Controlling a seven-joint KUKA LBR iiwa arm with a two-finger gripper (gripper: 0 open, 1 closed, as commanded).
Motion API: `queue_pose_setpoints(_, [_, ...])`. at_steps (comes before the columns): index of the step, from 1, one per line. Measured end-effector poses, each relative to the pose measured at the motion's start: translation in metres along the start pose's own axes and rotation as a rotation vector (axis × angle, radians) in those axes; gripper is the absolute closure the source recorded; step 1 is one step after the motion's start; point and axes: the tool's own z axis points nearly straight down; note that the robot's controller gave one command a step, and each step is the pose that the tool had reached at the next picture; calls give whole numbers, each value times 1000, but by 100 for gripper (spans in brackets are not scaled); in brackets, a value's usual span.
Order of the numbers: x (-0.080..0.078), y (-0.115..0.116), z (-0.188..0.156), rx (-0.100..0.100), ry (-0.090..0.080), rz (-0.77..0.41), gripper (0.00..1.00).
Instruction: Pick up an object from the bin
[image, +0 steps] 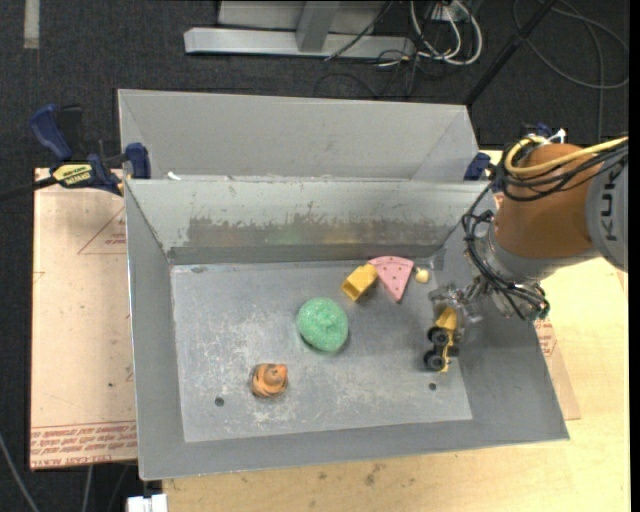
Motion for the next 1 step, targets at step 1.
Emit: queue_pose_setpoints(1, [-1,0,-9,3,-5,0,100])
